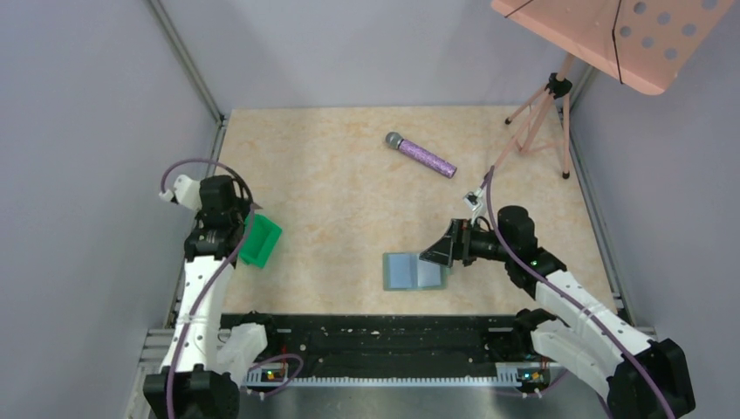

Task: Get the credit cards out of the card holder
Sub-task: Place the credit card in the storage box, then remove the credit card from the card holder.

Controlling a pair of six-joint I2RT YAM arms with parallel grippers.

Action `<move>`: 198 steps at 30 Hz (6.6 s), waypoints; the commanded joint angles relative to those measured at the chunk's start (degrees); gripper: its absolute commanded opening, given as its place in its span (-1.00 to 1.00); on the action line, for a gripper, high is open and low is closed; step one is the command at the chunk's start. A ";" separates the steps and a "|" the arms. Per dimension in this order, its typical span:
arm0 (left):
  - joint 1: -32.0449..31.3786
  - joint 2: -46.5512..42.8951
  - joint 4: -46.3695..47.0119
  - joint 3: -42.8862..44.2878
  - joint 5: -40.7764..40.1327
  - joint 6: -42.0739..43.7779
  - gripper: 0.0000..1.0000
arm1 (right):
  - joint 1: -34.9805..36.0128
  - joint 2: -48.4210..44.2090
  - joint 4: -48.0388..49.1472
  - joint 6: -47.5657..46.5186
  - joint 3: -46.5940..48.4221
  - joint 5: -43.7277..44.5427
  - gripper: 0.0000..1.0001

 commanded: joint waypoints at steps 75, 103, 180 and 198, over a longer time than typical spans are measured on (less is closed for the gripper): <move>16.13 17.37 22.85 -10.29 -4.18 13.17 -0.94 | -0.52 1.32 -3.83 -5.49 4.02 -2.75 0.91; 16.15 14.90 7.14 1.38 1.14 12.30 -0.12 | -0.53 1.23 -9.50 -4.89 5.17 1.02 0.84; -22.21 -6.82 6.55 -15.49 31.99 10.86 -0.24 | 37.12 46.01 -23.42 13.57 31.53 57.56 -0.12; -22.62 -3.05 14.14 -19.08 41.27 8.94 -0.24 | 37.05 41.02 -21.42 14.90 28.44 58.19 -0.27</move>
